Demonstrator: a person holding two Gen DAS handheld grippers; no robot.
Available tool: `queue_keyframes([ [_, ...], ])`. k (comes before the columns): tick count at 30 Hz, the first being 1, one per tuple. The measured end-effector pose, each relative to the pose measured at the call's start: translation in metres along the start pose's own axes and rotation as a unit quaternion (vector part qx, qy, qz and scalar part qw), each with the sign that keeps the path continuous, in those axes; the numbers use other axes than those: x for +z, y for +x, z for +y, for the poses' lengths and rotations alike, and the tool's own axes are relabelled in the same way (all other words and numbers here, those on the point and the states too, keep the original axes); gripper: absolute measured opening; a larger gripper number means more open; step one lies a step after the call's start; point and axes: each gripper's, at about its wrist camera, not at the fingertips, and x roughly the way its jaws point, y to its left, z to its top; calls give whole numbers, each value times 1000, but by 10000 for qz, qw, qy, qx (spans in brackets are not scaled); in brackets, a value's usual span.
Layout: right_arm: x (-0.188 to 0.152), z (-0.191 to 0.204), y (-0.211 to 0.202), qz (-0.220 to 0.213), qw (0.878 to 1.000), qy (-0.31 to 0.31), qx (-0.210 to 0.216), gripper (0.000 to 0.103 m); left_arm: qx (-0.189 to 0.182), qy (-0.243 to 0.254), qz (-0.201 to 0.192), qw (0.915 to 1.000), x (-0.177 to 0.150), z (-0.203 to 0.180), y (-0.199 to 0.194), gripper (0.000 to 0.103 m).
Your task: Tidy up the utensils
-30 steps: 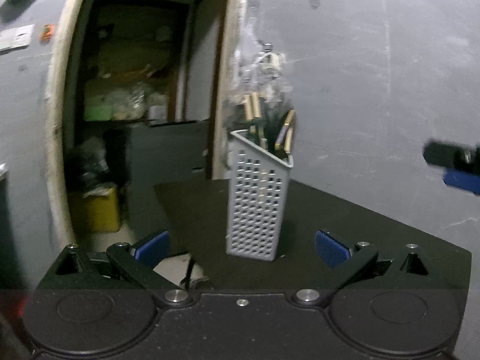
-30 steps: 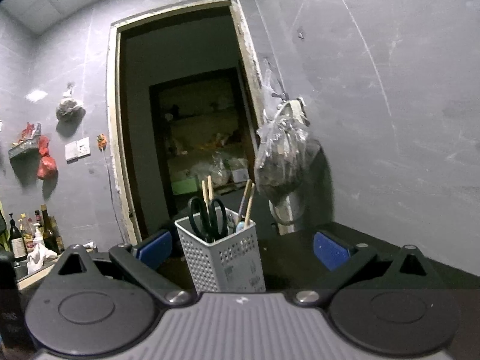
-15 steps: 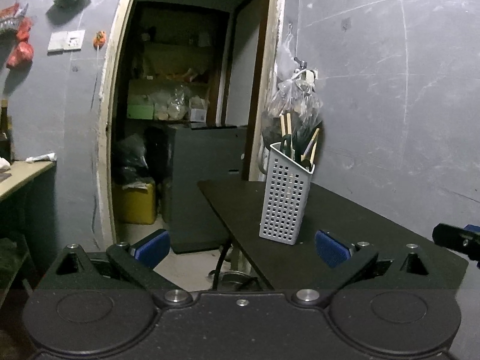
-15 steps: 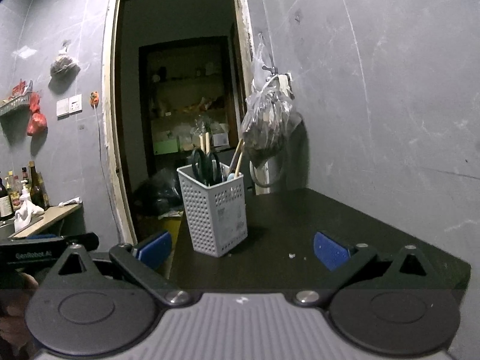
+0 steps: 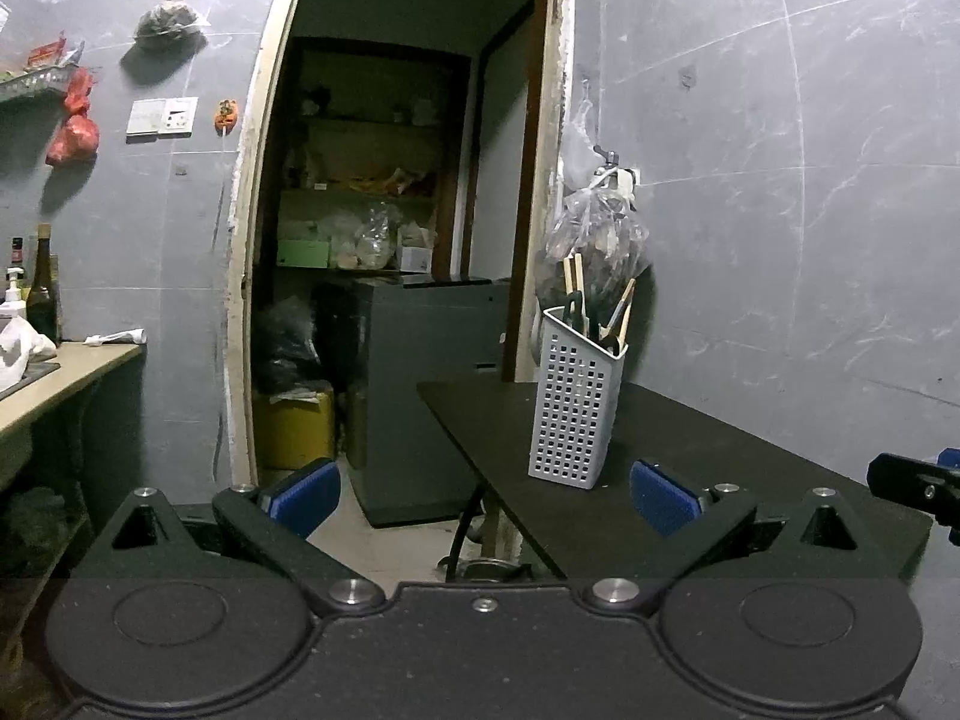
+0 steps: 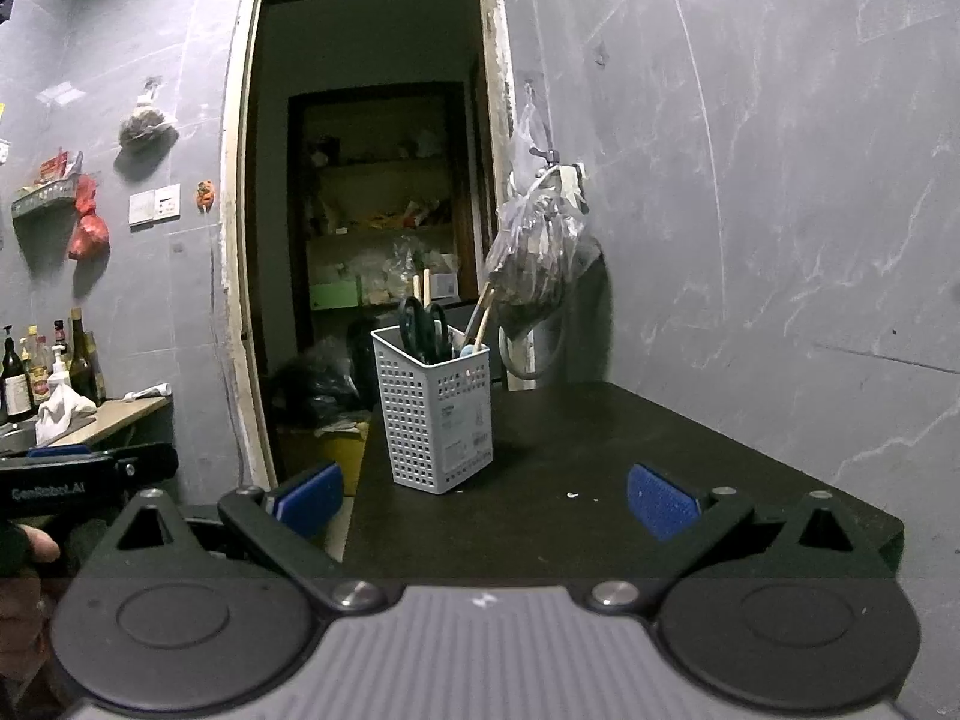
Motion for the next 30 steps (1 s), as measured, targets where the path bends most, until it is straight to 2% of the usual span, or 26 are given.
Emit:
queue_keyframes([
  [30,-5,-5,13,176,9998,55,-32,103,166,40,147,9997,-5,-2,11,102],
])
